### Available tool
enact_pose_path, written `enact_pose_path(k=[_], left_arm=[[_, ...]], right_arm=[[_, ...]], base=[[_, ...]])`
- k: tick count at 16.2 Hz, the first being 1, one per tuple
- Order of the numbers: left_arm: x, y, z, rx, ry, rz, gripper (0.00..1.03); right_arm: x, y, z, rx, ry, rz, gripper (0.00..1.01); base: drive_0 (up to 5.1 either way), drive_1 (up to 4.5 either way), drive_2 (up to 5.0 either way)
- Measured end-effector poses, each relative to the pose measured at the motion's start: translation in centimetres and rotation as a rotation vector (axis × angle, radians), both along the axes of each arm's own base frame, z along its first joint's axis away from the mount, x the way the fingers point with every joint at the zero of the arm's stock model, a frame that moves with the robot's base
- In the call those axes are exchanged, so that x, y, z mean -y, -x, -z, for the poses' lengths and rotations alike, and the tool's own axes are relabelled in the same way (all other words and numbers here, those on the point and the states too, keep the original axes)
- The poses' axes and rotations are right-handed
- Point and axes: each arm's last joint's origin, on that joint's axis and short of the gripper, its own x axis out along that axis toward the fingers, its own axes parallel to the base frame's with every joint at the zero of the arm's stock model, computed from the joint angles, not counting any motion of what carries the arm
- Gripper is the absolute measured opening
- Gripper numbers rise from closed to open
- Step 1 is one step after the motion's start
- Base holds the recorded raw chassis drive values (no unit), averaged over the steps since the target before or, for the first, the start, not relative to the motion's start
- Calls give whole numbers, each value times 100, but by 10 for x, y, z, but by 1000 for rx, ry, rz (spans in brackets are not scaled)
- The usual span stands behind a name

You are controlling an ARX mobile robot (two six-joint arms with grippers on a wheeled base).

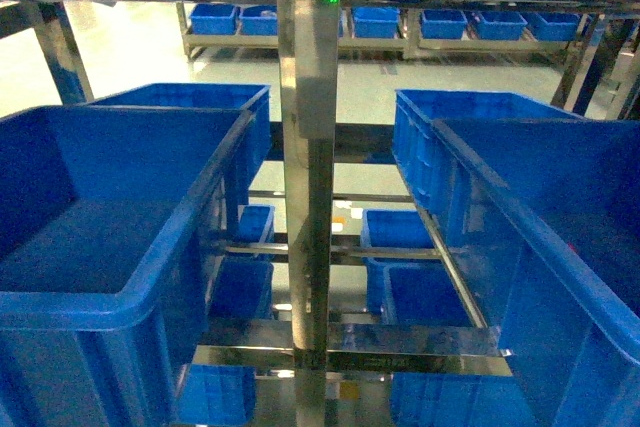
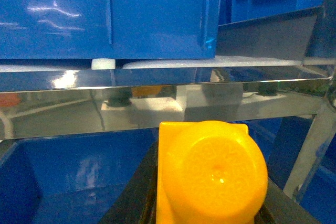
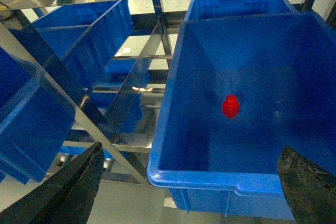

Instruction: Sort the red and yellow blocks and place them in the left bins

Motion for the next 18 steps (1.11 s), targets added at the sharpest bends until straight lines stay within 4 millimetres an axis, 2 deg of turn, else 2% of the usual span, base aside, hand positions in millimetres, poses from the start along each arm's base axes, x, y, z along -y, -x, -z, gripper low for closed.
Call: enact_pose_path(k=[3,6,9,10,12,15,18], left_arm=[[-13,-19,25,-184,-1,14,27],[-27,-32,42,-293,-35,-29,27],[-28,-32,51,-275,-134,-60,27],[-29,-31,61,-279,-173,-78,27],[-35,-31,97,-365,-267,-110,27],[-41,-44,106,-364,-309,-143,27],[-43,-66,111,-351,-335,-171,27]], right_arm=[[0,0,0,1,0,0,98],[0,0,0,0,0,0,98],[0,0,0,0,0,-1,98],[0,0,0,0,0,-1,98],[0,0,0,0,-1,-1,98],[0,0,0,0,-1,-1,98],[0,0,0,0,-1,-1,98]], base=[[0,0,0],[0,0,0],[0,0,0],[0,0,0],[0,0,0],[0,0,0],[0,0,0]])
